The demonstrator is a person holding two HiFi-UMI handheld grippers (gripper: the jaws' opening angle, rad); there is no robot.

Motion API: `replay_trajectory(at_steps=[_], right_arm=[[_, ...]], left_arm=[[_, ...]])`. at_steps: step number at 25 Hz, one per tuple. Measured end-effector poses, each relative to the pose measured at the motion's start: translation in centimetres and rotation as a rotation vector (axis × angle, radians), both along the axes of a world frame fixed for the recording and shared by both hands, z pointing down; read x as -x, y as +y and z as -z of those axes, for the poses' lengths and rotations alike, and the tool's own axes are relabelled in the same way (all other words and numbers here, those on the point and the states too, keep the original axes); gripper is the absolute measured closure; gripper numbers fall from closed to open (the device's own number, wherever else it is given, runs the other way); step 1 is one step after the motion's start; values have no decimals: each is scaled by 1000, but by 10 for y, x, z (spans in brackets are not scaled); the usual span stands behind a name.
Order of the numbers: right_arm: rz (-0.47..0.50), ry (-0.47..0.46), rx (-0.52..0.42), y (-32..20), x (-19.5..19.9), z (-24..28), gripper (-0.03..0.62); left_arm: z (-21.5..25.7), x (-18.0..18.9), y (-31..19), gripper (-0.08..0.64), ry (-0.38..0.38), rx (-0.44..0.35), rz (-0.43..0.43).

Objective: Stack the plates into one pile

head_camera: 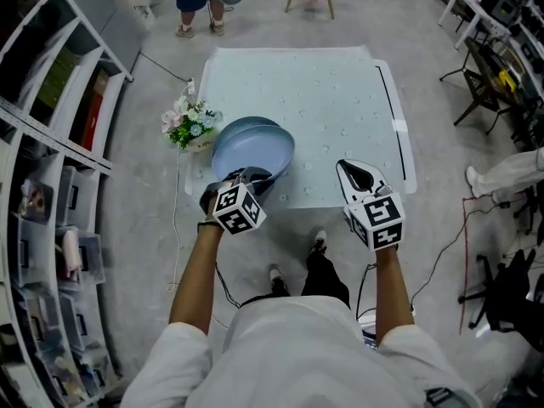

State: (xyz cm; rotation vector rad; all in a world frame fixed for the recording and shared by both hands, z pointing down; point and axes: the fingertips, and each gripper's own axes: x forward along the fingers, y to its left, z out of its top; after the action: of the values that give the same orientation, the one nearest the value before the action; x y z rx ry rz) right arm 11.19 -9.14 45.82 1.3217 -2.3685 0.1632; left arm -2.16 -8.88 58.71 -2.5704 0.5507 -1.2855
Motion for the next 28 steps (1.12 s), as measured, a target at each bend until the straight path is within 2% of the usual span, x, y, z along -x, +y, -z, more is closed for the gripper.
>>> replay_trajectory(at_steps=[4,9,13,16,20,25,28], right_arm=[[17,-8,20,-14,4,-8,580],[40,-18,48,-29,8,-22,581],[26,-13,39,-40,4,-25,581],[25,-27,65,-39,3,-32,581],[11,-63,59,-34,0,-32,580],[-17,-54,19,-23,1,-10,578],[-21,-37,-18,-11,3,5,580]], left_arm=[[-22,6,-15,509,-18,44,39],[-42,0,-27,508,89,188,74],[-65,-3,-26,486,74,252,64],[-66,-1,-31,459,107,285,82],[-61,3,-31,388,163,301,109],[-33,21,-21,380,224,264,149],[1,37,-16,398,346,225,212]])
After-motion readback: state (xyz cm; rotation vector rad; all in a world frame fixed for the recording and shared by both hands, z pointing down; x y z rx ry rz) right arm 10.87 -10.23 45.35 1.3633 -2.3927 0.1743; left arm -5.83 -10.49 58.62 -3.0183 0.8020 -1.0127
